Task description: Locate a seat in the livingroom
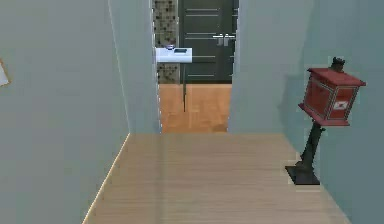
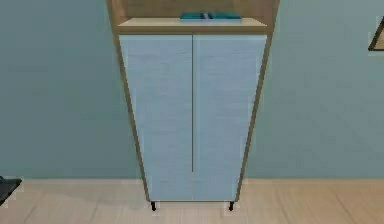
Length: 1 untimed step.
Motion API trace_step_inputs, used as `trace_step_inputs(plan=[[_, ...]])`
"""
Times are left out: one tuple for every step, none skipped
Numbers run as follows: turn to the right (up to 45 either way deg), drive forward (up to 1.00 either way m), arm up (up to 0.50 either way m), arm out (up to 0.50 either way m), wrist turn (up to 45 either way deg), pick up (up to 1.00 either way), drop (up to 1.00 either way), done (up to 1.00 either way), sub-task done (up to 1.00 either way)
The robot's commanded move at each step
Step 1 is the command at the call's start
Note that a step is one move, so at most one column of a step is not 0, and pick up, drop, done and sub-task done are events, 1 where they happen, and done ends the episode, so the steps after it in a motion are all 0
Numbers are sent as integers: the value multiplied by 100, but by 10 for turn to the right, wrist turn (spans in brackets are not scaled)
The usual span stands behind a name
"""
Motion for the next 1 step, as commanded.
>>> trace_step_inputs(plan=[[0, 100, 0, 0, 0, 0, 0, 0, 0]])
